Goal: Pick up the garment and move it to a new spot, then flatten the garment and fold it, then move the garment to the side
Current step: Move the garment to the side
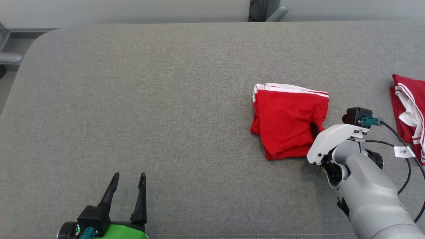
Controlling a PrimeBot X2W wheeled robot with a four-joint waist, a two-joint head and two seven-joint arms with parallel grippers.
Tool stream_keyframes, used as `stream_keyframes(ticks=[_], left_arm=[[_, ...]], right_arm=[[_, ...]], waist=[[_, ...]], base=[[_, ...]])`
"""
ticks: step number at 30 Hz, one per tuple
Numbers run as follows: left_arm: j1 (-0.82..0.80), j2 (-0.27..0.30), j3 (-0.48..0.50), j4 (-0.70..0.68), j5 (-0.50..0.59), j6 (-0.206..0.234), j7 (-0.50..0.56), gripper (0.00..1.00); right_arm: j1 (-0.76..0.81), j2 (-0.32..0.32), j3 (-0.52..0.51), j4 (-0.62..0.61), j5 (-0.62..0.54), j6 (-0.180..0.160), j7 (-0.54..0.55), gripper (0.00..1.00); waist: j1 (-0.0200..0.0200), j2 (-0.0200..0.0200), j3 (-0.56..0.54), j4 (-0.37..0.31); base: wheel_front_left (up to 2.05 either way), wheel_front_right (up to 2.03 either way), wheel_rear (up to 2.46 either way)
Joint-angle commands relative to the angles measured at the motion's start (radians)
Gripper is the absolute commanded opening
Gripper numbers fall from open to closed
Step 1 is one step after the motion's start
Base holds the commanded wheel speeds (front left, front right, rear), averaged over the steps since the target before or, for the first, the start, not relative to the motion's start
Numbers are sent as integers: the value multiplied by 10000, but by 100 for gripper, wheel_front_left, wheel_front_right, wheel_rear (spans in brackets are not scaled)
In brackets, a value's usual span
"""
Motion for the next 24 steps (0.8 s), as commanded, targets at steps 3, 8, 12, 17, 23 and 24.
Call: stream_keyframes(ticks=[3,8,12,17,23,24], left_arm=[[43,10,79,-63,-49,117,-27,100],[246,12,262,-198,-114,157,-27,100],[283,10,346,-292,-45,156,-27,100],[49,11,428,-424,119,95,-27,100],[-485,261,186,-231,375,-3,-25,100],[-572,311,148,-201,405,-17,-27,100]], right_arm=[[-36,-44,533,-153,335,-2,-171,0],[-143,-223,1398,-589,684,-4,-207,0],[-172,-370,2042,-928,1009,-4,-163,0],[-323,-644,2781,-1202,1198,-4,-291,0],[-1076,-1082,3583,-1100,722,-2,-596,0],[-1244,-1168,3753,-1039,606,-4,-606,0]], waist=[[0,107,-85,-388],[0,107,-150,-1338],[0,107,-130,-2334],[0,107,44,-3599],[0,107,552,-4360],[0,107,628,-4393]], base=[[0,0,0],[0,0,0],[0,0,0],[0,0,0],[0,0,0],[0,0,0]])
